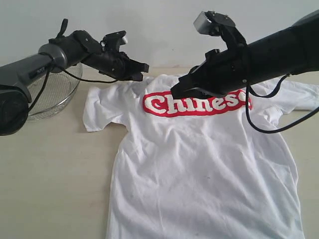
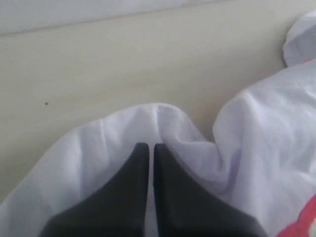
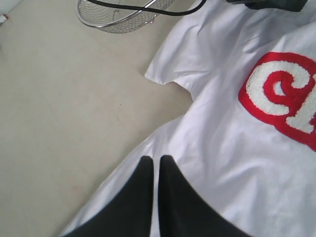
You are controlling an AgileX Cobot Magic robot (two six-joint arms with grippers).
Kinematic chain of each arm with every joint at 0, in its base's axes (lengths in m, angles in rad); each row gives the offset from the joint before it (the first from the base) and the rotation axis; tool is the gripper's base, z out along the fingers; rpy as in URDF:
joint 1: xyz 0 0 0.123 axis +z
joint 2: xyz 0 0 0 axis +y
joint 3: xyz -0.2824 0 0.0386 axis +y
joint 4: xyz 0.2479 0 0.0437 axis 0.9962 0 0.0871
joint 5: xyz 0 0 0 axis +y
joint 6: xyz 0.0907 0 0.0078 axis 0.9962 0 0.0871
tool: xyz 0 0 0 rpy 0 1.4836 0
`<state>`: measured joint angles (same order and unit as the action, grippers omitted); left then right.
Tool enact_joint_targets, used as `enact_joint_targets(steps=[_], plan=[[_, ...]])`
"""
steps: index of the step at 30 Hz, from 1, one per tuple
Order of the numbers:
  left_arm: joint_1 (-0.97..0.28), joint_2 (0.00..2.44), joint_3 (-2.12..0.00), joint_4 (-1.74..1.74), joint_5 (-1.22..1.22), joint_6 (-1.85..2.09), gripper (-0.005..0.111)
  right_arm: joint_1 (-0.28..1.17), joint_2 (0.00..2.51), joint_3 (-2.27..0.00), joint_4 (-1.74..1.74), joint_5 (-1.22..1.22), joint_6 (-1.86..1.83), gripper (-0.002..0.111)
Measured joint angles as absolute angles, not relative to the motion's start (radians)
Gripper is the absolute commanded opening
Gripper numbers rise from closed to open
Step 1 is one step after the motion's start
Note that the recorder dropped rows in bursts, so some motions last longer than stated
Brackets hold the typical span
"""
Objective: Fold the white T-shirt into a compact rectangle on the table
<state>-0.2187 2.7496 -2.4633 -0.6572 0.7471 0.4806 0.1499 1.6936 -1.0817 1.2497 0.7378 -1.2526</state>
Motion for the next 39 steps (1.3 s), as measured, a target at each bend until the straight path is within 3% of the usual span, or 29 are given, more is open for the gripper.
enact_joint_targets(steps=[13, 23, 39], plan=[[-0.219, 2.779, -2.467, -0.649, 0.797, 0.616, 0.004, 0.150, 1.694, -1.082, 1.248, 0.758, -1.253, 0.000], [-0.222, 2.777, -2.482, -0.371, 0.743, 0.220, 0.004, 0.150, 1.694, -1.082, 1.248, 0.766, -1.253, 0.000], [-0.222, 2.762, -2.480, -0.333, 0.734, 0.115, 0.004, 0.150, 1.694, -1.082, 1.242, 0.757, -1.236, 0.000]])
